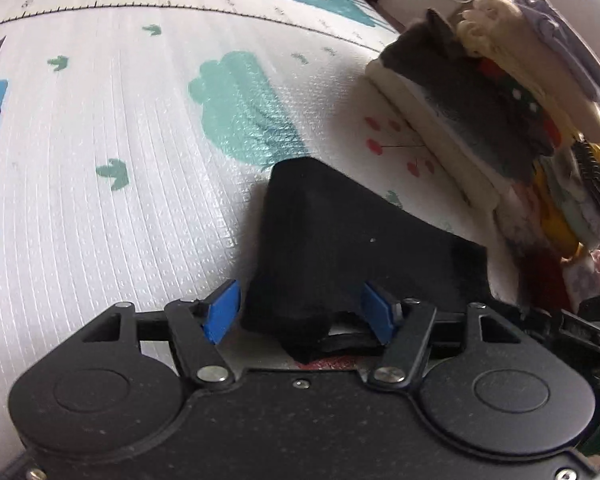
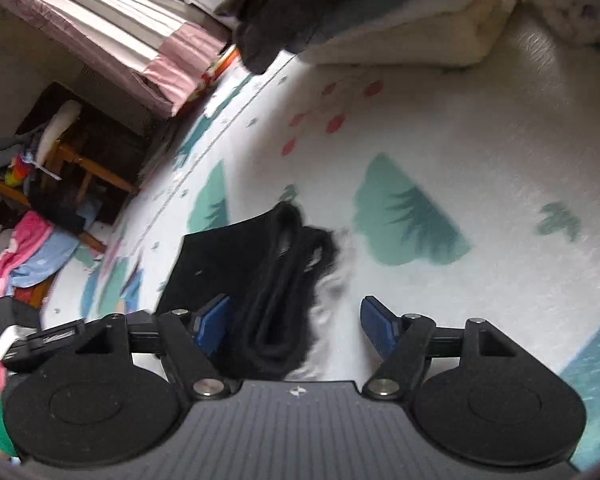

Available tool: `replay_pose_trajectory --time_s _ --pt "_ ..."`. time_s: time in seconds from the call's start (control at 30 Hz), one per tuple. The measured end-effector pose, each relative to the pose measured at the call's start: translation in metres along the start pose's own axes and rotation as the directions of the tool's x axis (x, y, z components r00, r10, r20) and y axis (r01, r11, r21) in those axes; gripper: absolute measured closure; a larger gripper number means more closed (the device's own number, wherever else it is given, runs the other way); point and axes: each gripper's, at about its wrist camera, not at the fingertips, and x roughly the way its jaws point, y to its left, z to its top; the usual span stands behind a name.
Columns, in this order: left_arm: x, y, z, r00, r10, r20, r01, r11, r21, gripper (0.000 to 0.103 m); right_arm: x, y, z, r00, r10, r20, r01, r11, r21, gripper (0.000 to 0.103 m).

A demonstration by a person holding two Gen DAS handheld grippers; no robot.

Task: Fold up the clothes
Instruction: 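Carry the folded trousers with both tools onto the clothes stack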

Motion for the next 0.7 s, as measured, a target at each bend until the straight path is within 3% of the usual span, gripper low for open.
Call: replay_pose_trajectory --time_s 0.03,0.1,0.17,0.37,0.6,0.7 --pt "0.005 0.000 -0.001 1.000 0.006 -0.004 -0.006 1.000 0.003 0.038 0.005 0.005 -0.001 1.000 -0.006 -0.015 0.006 1.000 -0.016 0.035" --pt "0.013 -0.005 -0.002 1.000 0.009 -0.009 -0.009 1.000 0.010 0.049 0.011 0.015 -0.001 1.000 -0.017 -0.021 0.016 0.998 -0.053 0.040" --pt "0.017 -0.009 -0.004 1.000 0.025 -0.005 -0.025 0.999 0.026 0.055 0.016 0.017 0.004 0.999 -0.020 -0.026 0.019 0.998 -0.055 0.058" --pt "0.017 -0.019 0.000 1.000 0.012 -0.017 -0.011 0.997 0.071 0.073 0.011 0.013 0.005 0.999 -0.012 -0.029 0.011 0.999 -0.052 0.071" --pt "0.033 -0.061 -0.003 0.995 -0.094 -0.040 0.098 0.990 0.104 0.076 -0.043 -0.010 0.005 0.998 -0.008 0.067 0.007 1.000 0.025 0.073" --pt "0.053 -0.096 -0.002 0.992 -0.117 -0.050 0.123 0.979 0.163 0.076 -0.065 -0.031 0.011 0.990 -0.068 0.122 0.061 0.996 0.064 0.073"
